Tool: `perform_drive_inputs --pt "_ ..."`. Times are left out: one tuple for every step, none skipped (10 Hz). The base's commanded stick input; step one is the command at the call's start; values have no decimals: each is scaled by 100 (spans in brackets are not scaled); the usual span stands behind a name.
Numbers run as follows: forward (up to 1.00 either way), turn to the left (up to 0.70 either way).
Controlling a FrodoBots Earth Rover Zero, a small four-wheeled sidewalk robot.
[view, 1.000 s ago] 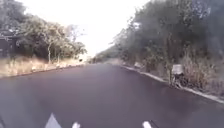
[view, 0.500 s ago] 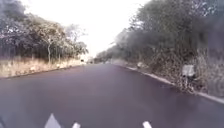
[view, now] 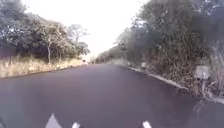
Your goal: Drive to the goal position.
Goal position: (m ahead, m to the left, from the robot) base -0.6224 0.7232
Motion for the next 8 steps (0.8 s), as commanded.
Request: perform_drive_inputs --pt "85 0" --pt "85 0" --pt "85 0" --pt "85 0" --pt "85 0" --pt "85 0" --pt "85 0" --pt "85 0"
